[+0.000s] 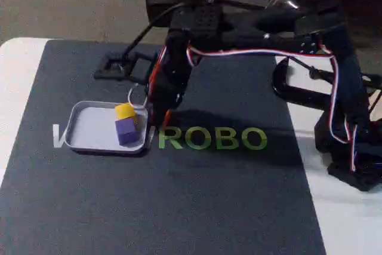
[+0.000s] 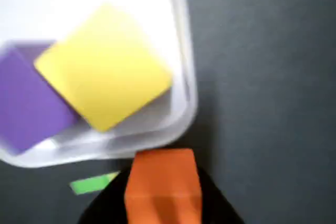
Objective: Move blocks one by one until all three blocks are in the tray.
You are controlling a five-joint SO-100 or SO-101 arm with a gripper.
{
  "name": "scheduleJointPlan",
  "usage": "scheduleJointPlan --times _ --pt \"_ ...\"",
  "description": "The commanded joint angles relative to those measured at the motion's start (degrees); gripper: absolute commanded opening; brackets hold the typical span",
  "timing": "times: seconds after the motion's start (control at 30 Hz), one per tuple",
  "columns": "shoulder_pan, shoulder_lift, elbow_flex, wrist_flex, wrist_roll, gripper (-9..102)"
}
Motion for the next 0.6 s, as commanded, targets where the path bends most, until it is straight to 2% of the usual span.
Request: scheduleJointPlan --times 0.0,0.4,0.5,0.57 --pt "-1.67 4.92 -4.57 -0.35 3.43 -8" --pt "-7.47 -7.65 -32.17 2.64 20.57 -8" --pt "-7.56 -14.85 -43.51 5.45 23.2 -8" --pt "-7.29 -22.76 -57.22 10.2 24.79 -8"
